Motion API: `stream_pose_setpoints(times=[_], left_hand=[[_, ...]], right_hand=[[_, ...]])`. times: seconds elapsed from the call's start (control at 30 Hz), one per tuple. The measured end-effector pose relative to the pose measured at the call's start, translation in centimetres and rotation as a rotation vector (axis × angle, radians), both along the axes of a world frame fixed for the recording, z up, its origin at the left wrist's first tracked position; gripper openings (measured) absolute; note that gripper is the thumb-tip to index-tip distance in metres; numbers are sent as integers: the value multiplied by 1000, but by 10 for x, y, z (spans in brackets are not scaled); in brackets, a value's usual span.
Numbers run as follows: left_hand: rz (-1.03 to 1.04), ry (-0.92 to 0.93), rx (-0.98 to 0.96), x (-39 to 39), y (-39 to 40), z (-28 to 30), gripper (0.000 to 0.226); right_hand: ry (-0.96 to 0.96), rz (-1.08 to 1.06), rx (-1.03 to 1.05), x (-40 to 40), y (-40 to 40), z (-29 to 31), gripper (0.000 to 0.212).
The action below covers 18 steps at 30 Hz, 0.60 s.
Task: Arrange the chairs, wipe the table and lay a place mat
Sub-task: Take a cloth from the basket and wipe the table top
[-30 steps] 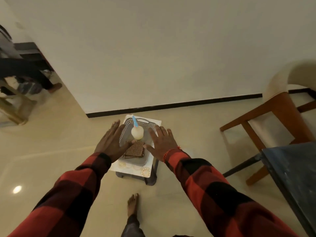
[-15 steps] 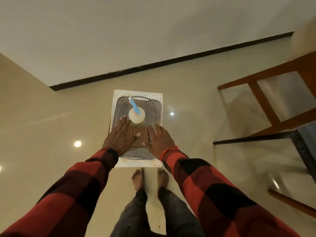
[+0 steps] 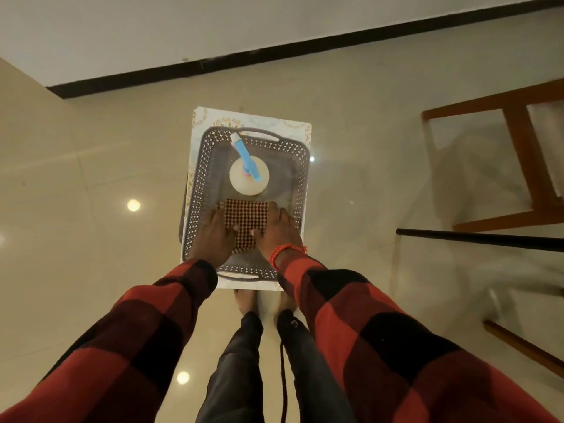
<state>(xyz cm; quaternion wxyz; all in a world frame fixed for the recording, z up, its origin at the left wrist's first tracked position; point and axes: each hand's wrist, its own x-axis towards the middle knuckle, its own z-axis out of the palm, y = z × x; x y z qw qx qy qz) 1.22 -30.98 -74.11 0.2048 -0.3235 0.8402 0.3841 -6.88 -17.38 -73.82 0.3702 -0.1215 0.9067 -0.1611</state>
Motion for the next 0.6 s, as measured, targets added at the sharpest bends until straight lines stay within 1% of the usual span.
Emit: stream_pose_setpoints(times=[0.1, 0.2, 0.3, 0.4, 0.47, 0.5, 0.6], left_hand=[[151, -89, 29, 5, -2, -30, 52], [283, -90, 25, 9, -2, -47, 53], [411, -91, 75, 3, -7, -47, 54], [419, -93, 152, -3, -8, -42, 54], [387, -79, 187, -2, -9, -34, 47], [387, -71, 201, -1, -9, -32, 43], [438, -46, 266, -1, -8, -9, 36]], right_hand=[[-77, -166, 6, 2, -5, -18, 80], [-64, -272, -10, -1, -6, -28, 78], [-145, -411, -63, -5, -12, -41, 72], [-188, -485, -100, -6, -16, -46, 47], [-238, -550, -171, -5, -19, -42, 36], [-285, -578, -195, -7, -19, -37, 33], [-448, -678, -310, -13, -10, -14, 34]])
